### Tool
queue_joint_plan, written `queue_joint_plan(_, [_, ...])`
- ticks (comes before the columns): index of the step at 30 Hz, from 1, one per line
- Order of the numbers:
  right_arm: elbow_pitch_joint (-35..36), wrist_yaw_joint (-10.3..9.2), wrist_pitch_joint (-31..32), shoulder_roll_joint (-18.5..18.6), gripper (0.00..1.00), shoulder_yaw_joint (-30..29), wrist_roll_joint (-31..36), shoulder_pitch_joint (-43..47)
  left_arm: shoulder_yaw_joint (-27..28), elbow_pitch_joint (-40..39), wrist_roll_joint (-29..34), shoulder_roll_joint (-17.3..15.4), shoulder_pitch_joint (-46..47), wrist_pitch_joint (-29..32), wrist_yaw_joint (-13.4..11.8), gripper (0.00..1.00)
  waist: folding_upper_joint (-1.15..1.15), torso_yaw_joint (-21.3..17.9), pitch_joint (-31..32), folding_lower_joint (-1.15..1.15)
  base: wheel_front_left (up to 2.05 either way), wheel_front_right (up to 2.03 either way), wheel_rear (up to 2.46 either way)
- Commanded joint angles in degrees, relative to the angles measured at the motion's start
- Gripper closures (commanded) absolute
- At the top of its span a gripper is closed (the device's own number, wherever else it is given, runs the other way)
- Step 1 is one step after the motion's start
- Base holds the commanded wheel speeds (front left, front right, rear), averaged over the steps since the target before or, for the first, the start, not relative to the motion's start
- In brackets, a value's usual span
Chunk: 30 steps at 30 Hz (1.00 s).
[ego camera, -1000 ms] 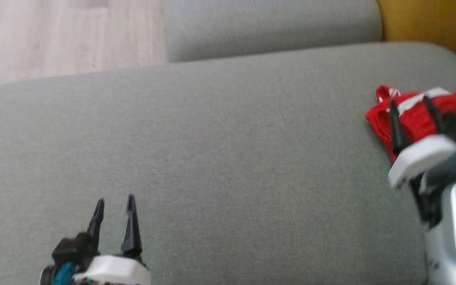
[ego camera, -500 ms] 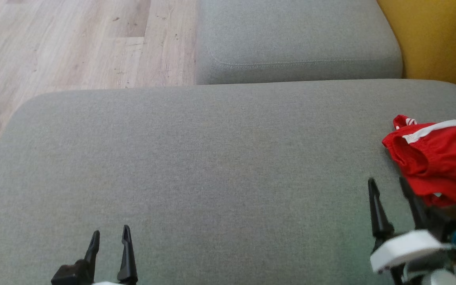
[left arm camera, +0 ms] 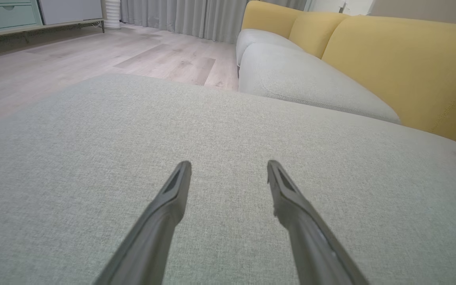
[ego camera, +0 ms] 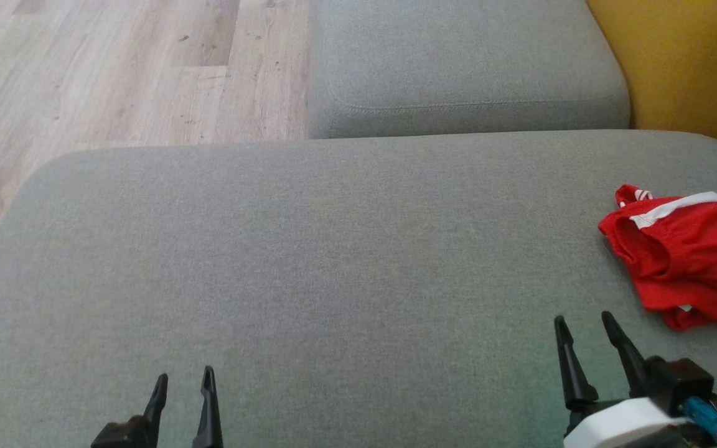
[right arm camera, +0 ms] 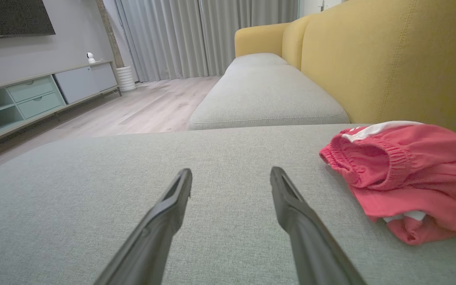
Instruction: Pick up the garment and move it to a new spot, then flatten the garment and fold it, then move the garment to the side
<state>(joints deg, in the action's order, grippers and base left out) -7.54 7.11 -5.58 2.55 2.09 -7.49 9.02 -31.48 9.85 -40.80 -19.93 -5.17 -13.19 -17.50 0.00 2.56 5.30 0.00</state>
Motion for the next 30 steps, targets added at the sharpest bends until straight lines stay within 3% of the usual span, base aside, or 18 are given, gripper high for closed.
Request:
queue_joint_plan(1, [1.68, 0.37, -0.59, 0.33, 0.00, 1.93, 0.19, -1.79, 1.97, -0.97, -0.15, -0.56, 2.87, -0.57, 0.26, 0.00, 0.00, -0.02, 0.05, 0.00, 0.00, 0.00, 0.00])
queue_joint_plan(12, [0.94, 0.37, -0.65, 0.33, 0.00, 3.36, -0.11, -1.41, 2.03, -1.19, -0.96, -0.18, 2.49, -0.49, 0.14, 0.00, 0.00, 0.14, 0.35, 0.00, 0.00, 0.00, 0.00])
queue_joint_plan(13, [-0.75, 0.00, 0.01, 0.00, 1.00, 1.87, -0.07, 0.01, -0.03, 0.51, -0.77, 0.38, -0.01, 0.01, 0.35, 1.00, 0.00, 0.13, 0.36, 0.00, 0.00, 0.00, 0.00])
queue_joint_plan(17, [-3.90, -0.01, 0.05, -0.02, 1.00, 1.99, -0.34, 0.43, -0.24, 2.98, -0.93, 1.36, -0.71, 0.13, 0.45, 1.00, 0.00, 0.10, 0.36, 0.00, 0.00, 0.00, 0.00])
queue_joint_plan(30, [-4.12, 0.03, 0.80, 0.51, 1.00, 1.53, -9.76, -1.18, 3.56, 3.11, -6.37, 2.86, 0.51, 2.03, 2.98, 1.00, 0.00, -0.18, -0.26, 0.00, 0.00, 0.00, 0.00])
